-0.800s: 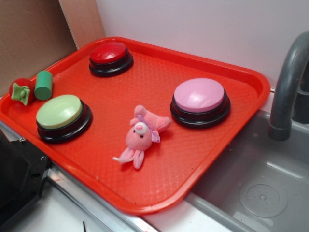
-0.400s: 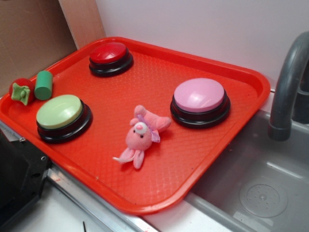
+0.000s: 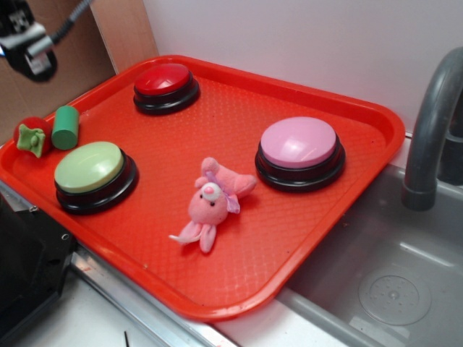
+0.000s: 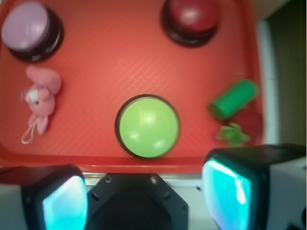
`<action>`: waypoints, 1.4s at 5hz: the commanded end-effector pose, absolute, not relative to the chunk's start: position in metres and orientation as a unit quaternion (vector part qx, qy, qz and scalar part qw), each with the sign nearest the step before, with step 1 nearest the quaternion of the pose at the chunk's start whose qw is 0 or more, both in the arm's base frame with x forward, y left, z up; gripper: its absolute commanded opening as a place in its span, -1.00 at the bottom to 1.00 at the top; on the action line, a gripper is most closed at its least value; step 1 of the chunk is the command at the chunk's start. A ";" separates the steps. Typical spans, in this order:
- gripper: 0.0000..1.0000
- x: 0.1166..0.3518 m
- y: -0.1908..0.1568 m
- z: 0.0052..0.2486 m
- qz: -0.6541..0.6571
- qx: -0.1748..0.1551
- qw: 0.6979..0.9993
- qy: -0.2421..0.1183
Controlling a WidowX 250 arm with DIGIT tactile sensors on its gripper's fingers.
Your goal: Push the green button.
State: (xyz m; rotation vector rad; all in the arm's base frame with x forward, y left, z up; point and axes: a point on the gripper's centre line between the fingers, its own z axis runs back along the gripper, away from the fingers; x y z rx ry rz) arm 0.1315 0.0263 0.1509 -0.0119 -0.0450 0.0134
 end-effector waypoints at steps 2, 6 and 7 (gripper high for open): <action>1.00 0.140 0.034 0.074 -0.027 -0.003 1.000 -0.004; 1.00 0.150 0.028 0.051 -0.062 -0.014 0.998 -0.027; 1.00 0.151 0.024 0.077 -0.058 0.000 0.998 -0.035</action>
